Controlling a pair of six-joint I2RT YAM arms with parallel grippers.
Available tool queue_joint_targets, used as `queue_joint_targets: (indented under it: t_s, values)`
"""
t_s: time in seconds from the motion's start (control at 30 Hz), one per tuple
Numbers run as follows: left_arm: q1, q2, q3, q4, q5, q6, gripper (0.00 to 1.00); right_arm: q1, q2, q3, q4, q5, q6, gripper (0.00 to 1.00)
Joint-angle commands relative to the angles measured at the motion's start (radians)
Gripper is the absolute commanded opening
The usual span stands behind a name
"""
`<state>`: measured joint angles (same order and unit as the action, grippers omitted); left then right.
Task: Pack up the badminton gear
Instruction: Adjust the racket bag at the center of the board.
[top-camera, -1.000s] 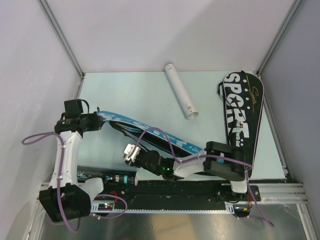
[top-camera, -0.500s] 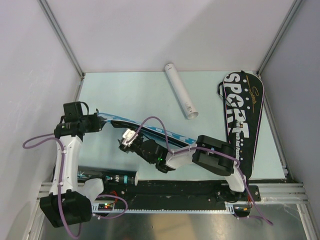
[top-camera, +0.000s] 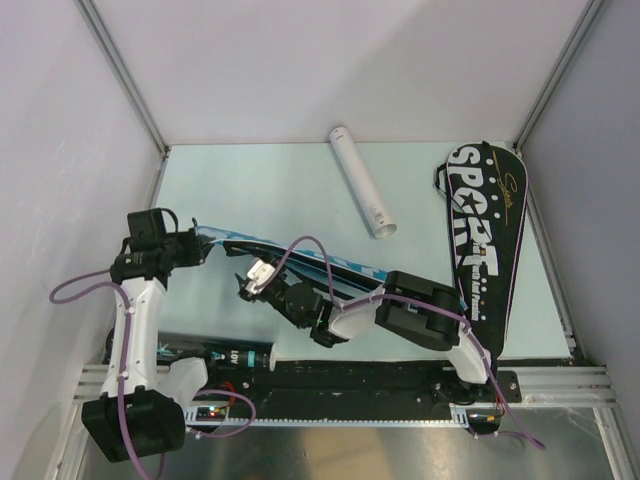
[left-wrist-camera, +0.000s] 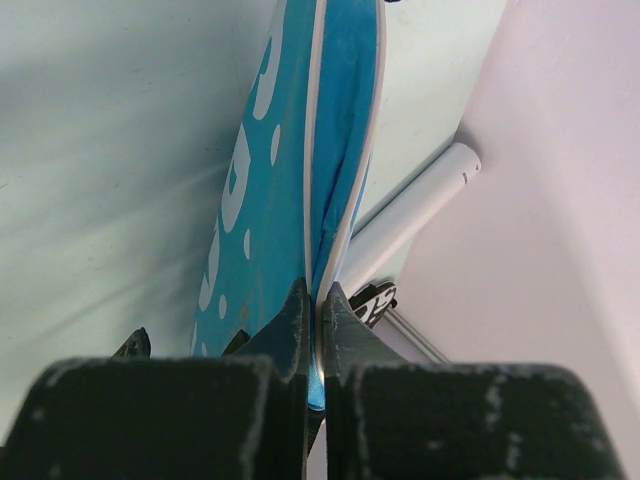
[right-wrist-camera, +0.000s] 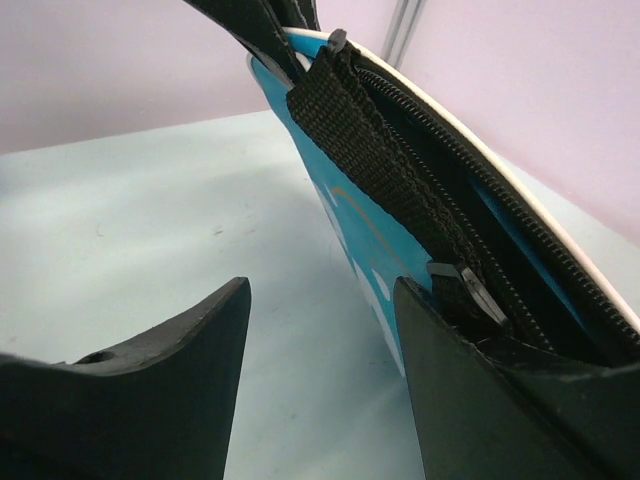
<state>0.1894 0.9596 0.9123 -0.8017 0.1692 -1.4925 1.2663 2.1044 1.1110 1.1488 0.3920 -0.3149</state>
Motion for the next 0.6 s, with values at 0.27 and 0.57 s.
queue_joint_targets:
  t_s: [0.27,0.57]
  values:
    - [-0.002,-0.018,-0.013,-0.097,0.068,0.024,0.0,0.007,0.017,0.099,0.339,0.083,-0.272,0.6]
    - [-0.002,-0.03,-0.011,-0.11,0.093,0.024,0.0,0.007,0.028,0.134,0.344,0.005,-0.34,0.59]
